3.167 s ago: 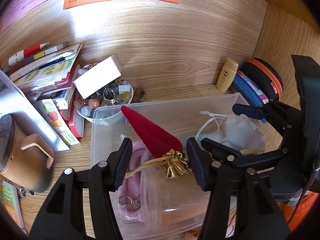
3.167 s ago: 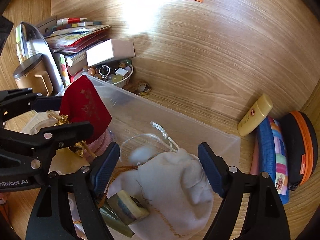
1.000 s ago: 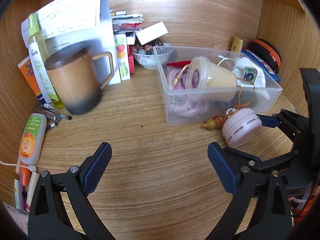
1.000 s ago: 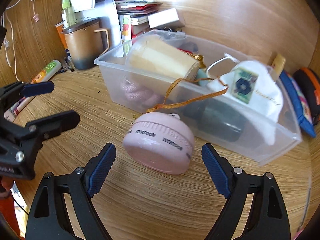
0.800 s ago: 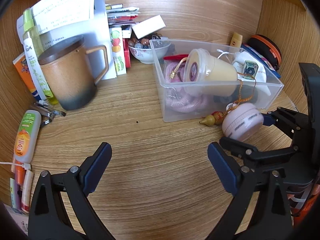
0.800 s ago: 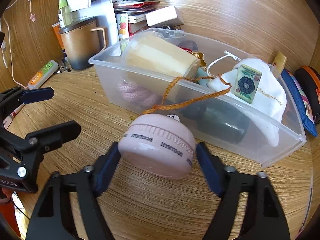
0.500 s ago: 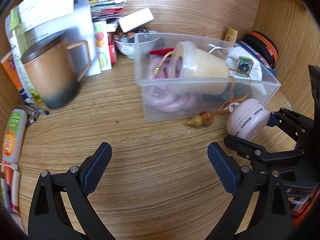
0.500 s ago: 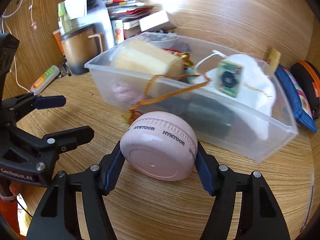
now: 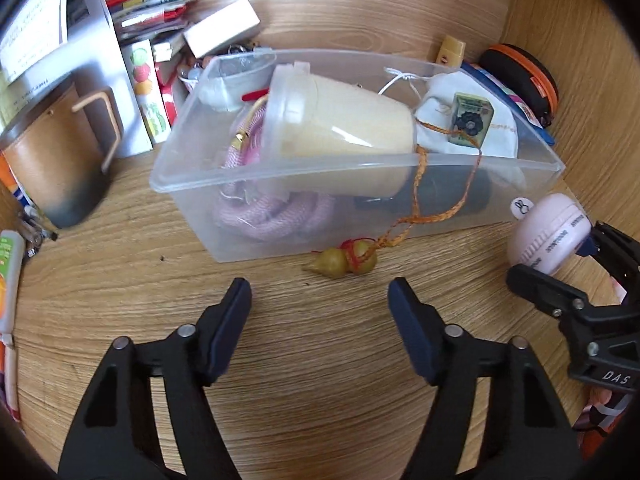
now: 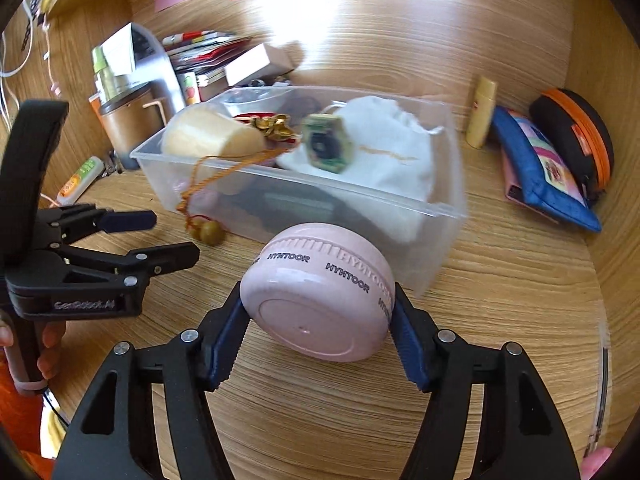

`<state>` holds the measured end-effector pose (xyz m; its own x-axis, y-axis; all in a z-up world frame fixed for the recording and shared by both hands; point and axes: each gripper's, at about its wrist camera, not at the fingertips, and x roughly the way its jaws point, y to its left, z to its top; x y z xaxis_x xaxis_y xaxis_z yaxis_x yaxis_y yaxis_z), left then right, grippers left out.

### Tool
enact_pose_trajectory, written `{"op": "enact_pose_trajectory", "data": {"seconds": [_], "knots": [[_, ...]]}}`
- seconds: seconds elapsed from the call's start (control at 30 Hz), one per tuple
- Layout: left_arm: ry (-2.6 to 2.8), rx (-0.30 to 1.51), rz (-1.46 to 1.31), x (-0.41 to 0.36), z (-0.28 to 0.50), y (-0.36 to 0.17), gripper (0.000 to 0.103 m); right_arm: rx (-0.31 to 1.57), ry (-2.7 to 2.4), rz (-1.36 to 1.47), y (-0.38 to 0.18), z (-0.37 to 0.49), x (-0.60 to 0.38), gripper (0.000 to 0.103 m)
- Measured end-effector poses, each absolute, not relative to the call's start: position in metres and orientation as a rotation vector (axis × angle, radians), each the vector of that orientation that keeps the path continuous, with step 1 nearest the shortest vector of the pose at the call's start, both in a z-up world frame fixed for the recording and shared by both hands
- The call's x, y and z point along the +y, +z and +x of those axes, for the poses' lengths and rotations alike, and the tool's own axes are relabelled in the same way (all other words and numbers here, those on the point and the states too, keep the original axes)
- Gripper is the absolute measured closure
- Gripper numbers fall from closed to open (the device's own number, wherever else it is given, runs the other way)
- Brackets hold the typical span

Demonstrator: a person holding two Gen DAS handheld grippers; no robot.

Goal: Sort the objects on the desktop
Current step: 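Close the right gripper on the pink round container while the left grasps the gourd charm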

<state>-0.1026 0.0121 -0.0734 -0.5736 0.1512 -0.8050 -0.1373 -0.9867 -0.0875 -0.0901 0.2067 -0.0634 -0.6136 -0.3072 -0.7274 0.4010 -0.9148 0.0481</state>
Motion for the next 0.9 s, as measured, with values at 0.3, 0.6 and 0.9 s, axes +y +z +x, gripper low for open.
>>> {"op": "enact_pose_trajectory", "data": {"seconds": [0.3, 0.6, 0.9], "knots": [[2.687, -0.123, -1.404, 0.02, -0.112, -0.078, 0.037, 0.148, -2.495, 1.069, -0.059, -0.089, 0.225, 0.04], [2.737, -0.093, -1.404, 0.032, -0.12, -0.079, 0.054, 0.15, -2.468, 1.049, -0.057, -0.087, 0.228, 0.04], [2.76, -0.017, -1.375, 0.039, -0.12, -0.08, 0.061, 0.146, -2.463, 1.052, -0.058, -0.089, 0.23, 0.04]]}}
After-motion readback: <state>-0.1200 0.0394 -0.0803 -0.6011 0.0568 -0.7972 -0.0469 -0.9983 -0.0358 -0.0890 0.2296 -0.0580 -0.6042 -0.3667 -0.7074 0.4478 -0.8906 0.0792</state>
